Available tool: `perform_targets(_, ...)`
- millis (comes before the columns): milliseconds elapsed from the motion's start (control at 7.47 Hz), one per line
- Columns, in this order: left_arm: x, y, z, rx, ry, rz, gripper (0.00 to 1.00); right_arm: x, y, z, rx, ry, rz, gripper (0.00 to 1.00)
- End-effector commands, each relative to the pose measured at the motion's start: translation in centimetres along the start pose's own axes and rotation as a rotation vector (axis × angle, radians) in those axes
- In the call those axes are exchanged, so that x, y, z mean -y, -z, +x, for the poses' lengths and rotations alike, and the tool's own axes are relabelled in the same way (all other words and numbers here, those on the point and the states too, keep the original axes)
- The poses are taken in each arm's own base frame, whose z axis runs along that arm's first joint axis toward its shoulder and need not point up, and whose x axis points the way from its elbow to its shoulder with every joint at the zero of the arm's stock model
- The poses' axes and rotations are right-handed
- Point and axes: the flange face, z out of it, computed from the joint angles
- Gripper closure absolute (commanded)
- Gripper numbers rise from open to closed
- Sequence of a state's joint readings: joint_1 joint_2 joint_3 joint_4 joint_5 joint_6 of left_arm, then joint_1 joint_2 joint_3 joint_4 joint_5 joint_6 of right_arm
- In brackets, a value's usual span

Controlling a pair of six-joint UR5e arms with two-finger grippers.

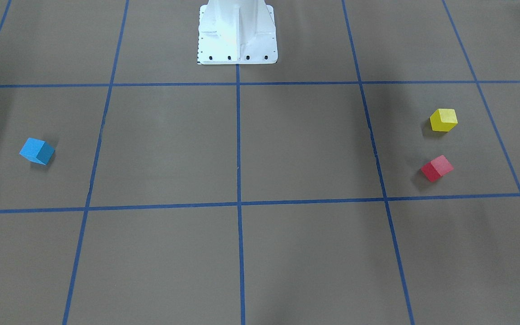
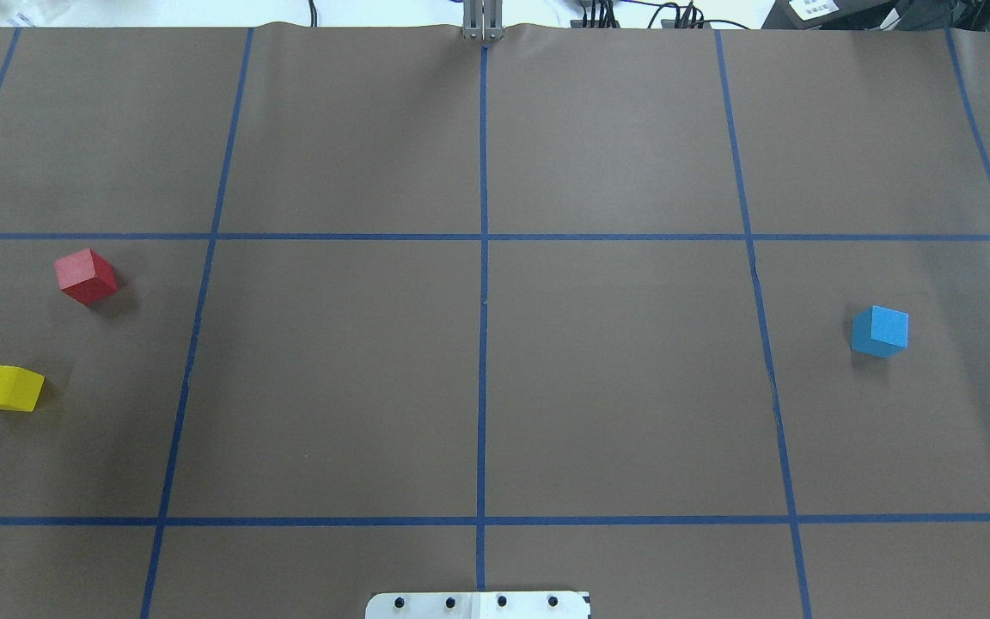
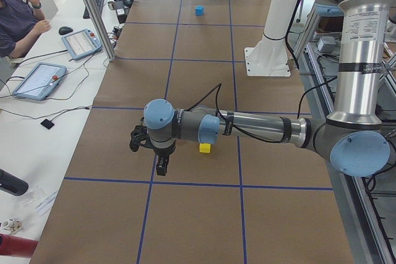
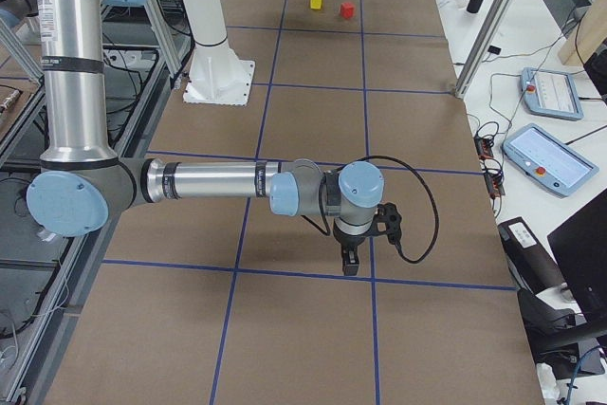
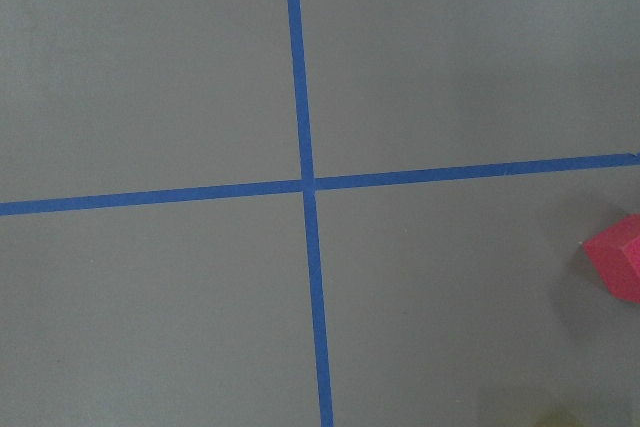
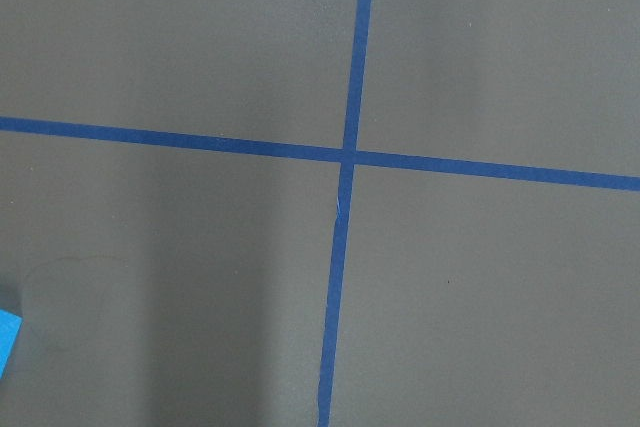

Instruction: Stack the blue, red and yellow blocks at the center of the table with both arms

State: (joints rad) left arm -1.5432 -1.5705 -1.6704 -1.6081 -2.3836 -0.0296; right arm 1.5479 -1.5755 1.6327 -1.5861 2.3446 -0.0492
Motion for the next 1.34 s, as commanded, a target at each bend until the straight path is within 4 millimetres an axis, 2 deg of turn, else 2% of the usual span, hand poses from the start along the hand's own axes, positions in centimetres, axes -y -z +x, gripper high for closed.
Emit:
perform_targets(0, -0.1, 0.0, 0.0, 0.001, -0.008, 0.007, 0.0, 0.1, 0.2, -0.2, 0.001, 0.006, 0.005, 0.0)
perform_targets(803, -0.1, 0.0, 0.0, 0.001, -0.006, 0.006, 0.0, 0.3, 0.3, -0.3, -0.001, 0.005, 0.006, 0.0)
perform_targets(937, -0.3, -0.3, -0.4, 0.004, 0.004, -0.004, 0.0, 2.0, 0.7, -2.0, 0.006, -0.038, 0.016, 0.0)
perform_targets(1071, -0.4, -0.5, -0.5, 0.003, 0.009, -0.01, 0.0, 4.6, 1.2, -7.6, 0.023, -0.054, 0.024, 0.0)
perform_targets(1205, -0.4, -0.6, -0.5, 0.001, 0.012, -0.011, 0.0, 5.9, -0.1, -14.6, 0.038, -0.047, 0.001, 0.0)
